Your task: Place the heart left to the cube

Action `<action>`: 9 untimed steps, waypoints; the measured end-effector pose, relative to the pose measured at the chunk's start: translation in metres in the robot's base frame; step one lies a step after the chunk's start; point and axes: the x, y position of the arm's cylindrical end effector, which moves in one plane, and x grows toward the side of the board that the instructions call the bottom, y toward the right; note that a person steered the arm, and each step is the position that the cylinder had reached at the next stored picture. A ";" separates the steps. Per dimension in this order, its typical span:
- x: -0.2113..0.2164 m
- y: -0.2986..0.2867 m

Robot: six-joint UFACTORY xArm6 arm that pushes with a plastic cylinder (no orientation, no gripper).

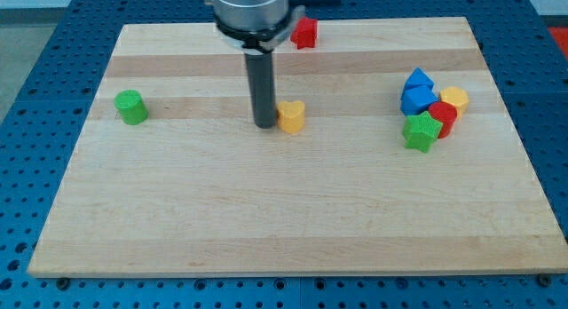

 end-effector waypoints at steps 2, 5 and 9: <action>0.030 0.045; 0.004 0.007; -0.003 0.104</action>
